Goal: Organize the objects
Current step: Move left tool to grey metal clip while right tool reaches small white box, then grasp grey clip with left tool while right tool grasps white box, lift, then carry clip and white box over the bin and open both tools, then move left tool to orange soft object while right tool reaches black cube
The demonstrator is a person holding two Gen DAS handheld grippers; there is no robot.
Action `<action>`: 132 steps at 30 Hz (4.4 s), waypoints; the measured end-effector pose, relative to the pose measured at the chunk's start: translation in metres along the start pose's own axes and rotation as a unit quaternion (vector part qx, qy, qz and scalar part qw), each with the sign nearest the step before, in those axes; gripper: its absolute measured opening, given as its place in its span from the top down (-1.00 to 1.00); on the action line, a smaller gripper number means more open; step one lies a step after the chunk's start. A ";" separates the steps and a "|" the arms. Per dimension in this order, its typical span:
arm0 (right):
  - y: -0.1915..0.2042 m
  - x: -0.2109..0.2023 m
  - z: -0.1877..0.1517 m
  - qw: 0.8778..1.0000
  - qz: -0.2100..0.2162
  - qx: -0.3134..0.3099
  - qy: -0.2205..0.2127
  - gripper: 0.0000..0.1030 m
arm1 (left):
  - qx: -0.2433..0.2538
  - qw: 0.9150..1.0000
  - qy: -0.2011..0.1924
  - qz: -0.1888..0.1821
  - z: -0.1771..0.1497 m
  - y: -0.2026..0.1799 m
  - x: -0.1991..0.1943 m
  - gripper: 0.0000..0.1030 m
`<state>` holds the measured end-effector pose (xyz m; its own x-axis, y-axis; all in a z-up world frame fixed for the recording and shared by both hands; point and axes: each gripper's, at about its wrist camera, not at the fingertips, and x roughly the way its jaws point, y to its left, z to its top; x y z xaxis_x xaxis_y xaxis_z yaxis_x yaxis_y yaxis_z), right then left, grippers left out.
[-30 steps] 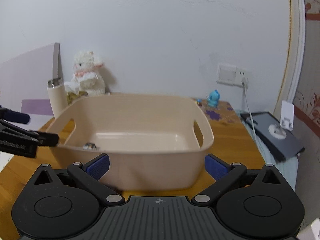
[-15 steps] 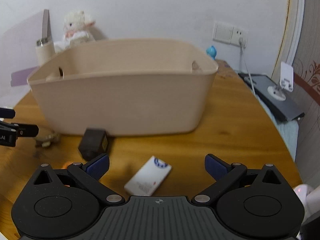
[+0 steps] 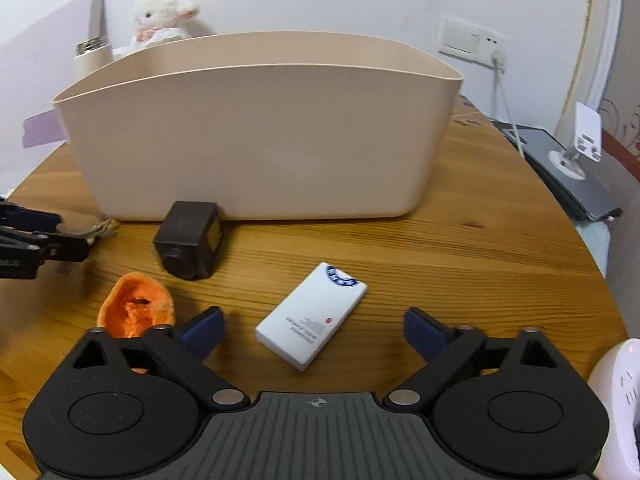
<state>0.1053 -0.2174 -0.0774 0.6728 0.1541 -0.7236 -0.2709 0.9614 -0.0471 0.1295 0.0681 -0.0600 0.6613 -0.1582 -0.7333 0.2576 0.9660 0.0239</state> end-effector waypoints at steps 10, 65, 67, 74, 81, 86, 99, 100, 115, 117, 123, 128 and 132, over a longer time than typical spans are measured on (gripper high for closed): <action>0.009 -0.005 -0.001 1.000 0.022 -0.016 -0.010 0.45 | -0.001 1.000 -0.012 -0.009 -0.004 -0.005 -0.002 0.34; -0.017 -0.036 0.135 0.987 0.001 -0.024 -0.157 0.46 | 0.018 0.991 -0.125 0.055 0.134 -0.057 -0.033 0.76; -0.016 -0.024 0.137 0.989 0.008 -0.021 -0.145 0.46 | 0.010 0.992 -0.109 0.062 0.138 -0.055 -0.017 0.76; -0.011 0.014 0.134 0.994 0.001 -0.033 -0.101 0.46 | 0.015 0.995 -0.051 0.083 0.138 -0.053 0.025 0.75; -0.016 0.004 0.127 0.993 0.008 -0.022 -0.112 -0.12 | 0.003 0.997 -0.022 0.080 0.136 -0.048 0.024 0.69; -0.021 -0.026 0.116 0.990 -0.005 -0.020 -0.136 -0.30 | 0.000 0.995 -0.045 0.090 0.131 -0.053 -0.005 -0.29; -0.036 -0.078 0.068 0.990 -0.017 -0.029 -0.135 -0.55 | 0.015 0.994 -0.068 0.082 0.095 -0.077 -0.063 -0.47; -0.036 -0.080 0.064 0.990 -0.017 -0.030 -0.133 -0.58 | 0.015 0.994 -0.067 0.080 0.092 -0.078 -0.065 -0.48; -0.025 -0.057 0.020 0.996 -0.022 -0.049 -0.074 -0.72 | 0.009 1.000 0.008 0.012 0.022 -0.096 -0.034 -0.55; -0.023 -0.051 0.017 0.996 -0.020 -0.050 -0.065 -0.72 | 0.006 1.000 0.021 0.008 0.016 -0.095 -0.025 -0.55; -0.013 -0.033 0.009 0.997 -0.013 -0.058 -0.041 -0.73 | -0.005 0.999 0.039 0.002 0.000 -0.089 -0.005 -0.55; -0.003 -0.021 0.007 0.998 0.000 -0.060 -0.029 -0.73 | -0.020 0.999 0.032 0.000 -0.003 -0.081 0.001 -0.56; 0.003 -0.014 0.009 0.998 0.018 -0.054 -0.027 -0.78 | -0.033 0.999 0.027 0.012 -0.001 -0.067 0.003 -0.56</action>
<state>0.1011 -0.2143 -0.0608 0.6961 0.2029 -0.6887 -0.3666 0.9252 -0.0980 0.1131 0.0035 -0.0644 0.6268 -0.1243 -0.7692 0.1939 0.9810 -0.0006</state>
